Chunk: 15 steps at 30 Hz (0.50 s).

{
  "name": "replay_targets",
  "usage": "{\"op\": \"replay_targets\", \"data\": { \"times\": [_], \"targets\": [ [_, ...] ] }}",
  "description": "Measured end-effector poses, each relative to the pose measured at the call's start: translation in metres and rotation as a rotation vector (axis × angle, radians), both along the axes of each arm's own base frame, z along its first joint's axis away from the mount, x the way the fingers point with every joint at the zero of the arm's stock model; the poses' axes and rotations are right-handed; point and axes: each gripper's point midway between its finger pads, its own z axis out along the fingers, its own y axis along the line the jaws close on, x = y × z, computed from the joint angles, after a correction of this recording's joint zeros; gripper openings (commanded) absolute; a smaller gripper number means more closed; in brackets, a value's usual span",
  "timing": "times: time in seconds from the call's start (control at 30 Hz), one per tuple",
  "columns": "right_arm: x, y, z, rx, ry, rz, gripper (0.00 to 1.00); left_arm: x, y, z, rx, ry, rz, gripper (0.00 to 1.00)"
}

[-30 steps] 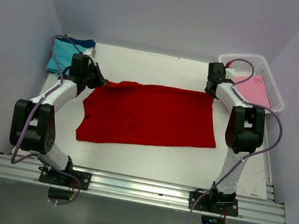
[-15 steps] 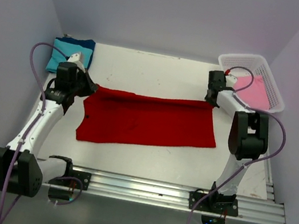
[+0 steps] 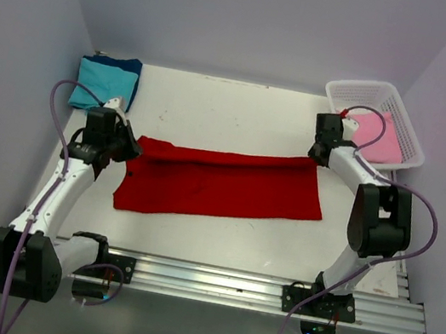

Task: Fold and stack the t-shirts
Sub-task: Fold the tshirt

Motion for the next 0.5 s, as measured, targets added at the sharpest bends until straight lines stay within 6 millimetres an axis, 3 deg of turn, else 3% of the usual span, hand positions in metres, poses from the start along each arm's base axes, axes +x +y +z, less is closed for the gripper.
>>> {"op": "replay_targets", "data": {
  "times": [0.5],
  "targets": [
    [-0.040, 0.002, -0.021, 0.013, 0.066, 0.030, 0.00, -0.020, 0.001, -0.008, 0.003, 0.034, 0.003, 0.00]
  ]
}}
